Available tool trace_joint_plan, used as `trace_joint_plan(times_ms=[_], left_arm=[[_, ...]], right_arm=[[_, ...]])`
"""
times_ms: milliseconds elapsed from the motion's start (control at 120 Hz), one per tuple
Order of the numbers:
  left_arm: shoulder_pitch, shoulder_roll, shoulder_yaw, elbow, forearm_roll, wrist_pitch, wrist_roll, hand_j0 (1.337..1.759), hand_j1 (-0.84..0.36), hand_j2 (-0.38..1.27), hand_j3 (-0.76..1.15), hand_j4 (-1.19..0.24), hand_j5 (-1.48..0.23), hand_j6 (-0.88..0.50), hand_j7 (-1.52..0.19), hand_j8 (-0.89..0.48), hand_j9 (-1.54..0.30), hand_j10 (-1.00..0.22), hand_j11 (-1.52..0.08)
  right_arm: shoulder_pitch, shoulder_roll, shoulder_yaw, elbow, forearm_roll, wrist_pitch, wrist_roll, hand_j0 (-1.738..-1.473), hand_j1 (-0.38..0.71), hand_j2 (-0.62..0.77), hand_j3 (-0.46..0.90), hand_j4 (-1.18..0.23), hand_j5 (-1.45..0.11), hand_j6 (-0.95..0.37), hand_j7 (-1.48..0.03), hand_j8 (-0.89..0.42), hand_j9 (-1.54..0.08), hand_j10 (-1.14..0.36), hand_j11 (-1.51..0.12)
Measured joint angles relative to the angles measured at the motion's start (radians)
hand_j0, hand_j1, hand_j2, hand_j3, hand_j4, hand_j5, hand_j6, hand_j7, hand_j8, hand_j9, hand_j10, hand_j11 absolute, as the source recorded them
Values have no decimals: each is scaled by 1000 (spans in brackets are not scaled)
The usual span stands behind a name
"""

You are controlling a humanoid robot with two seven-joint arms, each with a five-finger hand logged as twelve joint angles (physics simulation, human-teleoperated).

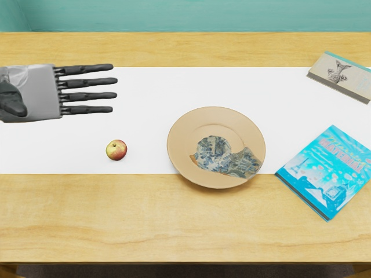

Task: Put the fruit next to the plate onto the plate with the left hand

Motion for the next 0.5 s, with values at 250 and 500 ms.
trace_joint_plan(times_ms=[250, 500], left_arm=[[-35, 3, -2, -19, 36, 0, 0, 1658, 331, 2, 0, -6, -17, -5, -17, -6, -18, -8, -18], [-79, -170, -50, -71, 622, 11, 0, 1658, 319, 4, 0, -21, -31, -20, -32, -20, -32, -22, -32]], right_arm=[[0, 0, 0, 1, 0, 0, 0, -1658, -349, 0, 0, 0, 0, 0, 0, 0, 0, 0, 0], [1, 0, -1, 1, -1, 0, 0, -1658, -349, 0, 0, 0, 0, 0, 0, 0, 0, 0, 0]])
